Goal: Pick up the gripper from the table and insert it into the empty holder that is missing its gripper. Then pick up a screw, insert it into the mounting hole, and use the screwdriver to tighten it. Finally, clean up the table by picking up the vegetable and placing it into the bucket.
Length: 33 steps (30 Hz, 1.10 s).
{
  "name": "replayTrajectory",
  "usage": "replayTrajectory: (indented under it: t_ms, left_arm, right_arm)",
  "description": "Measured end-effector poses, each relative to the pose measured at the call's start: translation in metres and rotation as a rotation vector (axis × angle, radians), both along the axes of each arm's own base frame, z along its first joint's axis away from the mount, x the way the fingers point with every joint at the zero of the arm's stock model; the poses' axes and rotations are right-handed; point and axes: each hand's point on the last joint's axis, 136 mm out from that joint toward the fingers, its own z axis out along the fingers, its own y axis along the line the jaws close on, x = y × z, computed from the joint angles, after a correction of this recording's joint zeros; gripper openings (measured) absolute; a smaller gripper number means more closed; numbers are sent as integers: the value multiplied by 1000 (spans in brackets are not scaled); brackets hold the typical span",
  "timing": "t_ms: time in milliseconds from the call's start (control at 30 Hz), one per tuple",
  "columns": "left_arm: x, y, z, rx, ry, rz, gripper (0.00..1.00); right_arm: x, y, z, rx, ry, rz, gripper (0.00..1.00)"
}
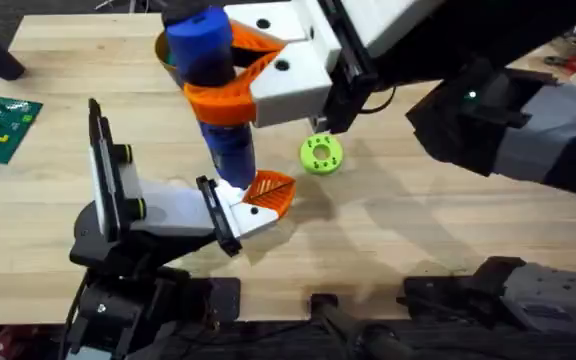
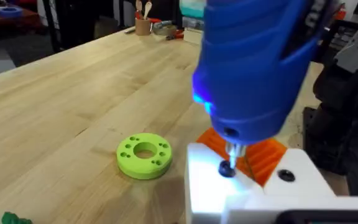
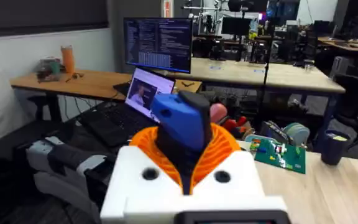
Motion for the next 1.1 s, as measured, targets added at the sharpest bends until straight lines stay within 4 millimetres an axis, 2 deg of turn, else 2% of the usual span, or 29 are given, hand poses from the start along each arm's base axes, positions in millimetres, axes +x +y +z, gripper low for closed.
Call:
replayTrajectory:
  t_ms: [1100]
  left_arm:
    - [0, 0, 0, 0, 0, 0, 12]
  right_arm:
    - [1, 0, 0, 4, -17, -7, 49]
